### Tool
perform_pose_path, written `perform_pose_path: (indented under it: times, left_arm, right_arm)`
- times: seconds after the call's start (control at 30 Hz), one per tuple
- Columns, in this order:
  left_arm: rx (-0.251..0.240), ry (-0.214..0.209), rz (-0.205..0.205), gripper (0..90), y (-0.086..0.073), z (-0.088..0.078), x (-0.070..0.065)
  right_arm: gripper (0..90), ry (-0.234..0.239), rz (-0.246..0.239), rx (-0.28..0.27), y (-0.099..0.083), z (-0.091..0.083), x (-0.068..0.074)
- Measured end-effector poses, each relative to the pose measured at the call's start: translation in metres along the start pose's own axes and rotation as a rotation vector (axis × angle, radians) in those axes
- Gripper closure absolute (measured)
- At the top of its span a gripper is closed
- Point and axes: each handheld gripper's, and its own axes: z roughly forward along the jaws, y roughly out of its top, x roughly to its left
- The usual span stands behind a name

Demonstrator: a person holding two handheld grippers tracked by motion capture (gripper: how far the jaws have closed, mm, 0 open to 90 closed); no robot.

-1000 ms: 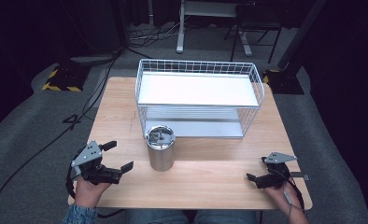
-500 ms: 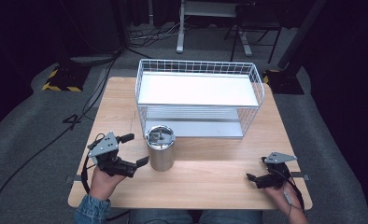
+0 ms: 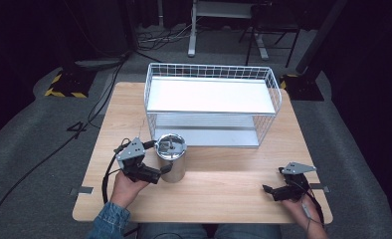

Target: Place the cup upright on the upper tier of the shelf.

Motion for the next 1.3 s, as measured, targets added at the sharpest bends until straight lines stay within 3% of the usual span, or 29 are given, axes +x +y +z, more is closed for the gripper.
perform_pose_path:
  times: [0.33,0.93,1.17,1.3]
  left_arm:
    - [0.008,-0.012,0.004,0.0,-0.002,0.019,0.000]
    - [-0.070,-0.033,-0.008,0.0,-0.004,0.035,0.002]
    - [-0.064,-0.003,-0.004,0.0,-0.004,0.050,-0.003]
    - [-0.064,0.009,0.008,1.7,-0.004,0.050,-0.003]
  right_arm:
    - [0.8,-0.004,0.000,-0.001,0.000,0.000,0.000]
    - [3.4,-0.005,-0.016,-0.010,0.000,-0.001,0.001]
    - [4.8,-0.003,-0.018,-0.014,-0.001,-0.002,0.002]
    - [5.7,0.000,-0.019,-0.016,-0.001,-0.002,0.002]
